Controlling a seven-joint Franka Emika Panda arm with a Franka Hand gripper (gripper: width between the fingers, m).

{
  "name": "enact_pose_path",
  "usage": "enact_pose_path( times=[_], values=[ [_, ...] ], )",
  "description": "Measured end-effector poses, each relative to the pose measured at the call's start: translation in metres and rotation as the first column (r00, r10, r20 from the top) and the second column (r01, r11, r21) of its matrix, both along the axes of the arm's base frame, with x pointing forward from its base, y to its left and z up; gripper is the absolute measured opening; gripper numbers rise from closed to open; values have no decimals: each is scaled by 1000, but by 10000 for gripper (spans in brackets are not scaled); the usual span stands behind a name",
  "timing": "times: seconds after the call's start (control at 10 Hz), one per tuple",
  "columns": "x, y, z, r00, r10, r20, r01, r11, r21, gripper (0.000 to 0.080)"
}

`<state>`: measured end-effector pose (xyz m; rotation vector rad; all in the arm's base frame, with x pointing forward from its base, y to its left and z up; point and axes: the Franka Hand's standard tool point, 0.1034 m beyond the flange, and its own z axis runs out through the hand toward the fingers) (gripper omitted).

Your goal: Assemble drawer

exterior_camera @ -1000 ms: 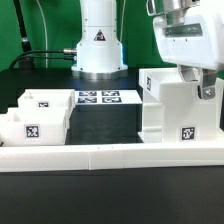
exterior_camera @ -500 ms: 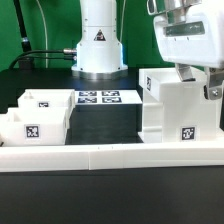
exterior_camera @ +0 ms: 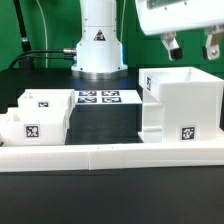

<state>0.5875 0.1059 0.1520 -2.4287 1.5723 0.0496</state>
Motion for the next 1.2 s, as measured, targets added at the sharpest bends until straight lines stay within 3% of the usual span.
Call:
enact_pose_path(
  times=[0.3,0.4,0.6,0.8,1.1,1.2],
  values=[
    [-1,0,-5,999,43,1,-43,999,-7,649],
    [-8,-8,-12,950,312,27,-310,949,-61,649],
    [-18,-31,-14,801,596,56,-588,800,-117,649],
    [-23,-50,-13,660,748,73,-733,662,-156,649],
    [-23,-50,-14,521,850,80,-830,526,-186,649],
    [-24,-55,-16,396,915,69,-889,402,-222,649]
  ],
)
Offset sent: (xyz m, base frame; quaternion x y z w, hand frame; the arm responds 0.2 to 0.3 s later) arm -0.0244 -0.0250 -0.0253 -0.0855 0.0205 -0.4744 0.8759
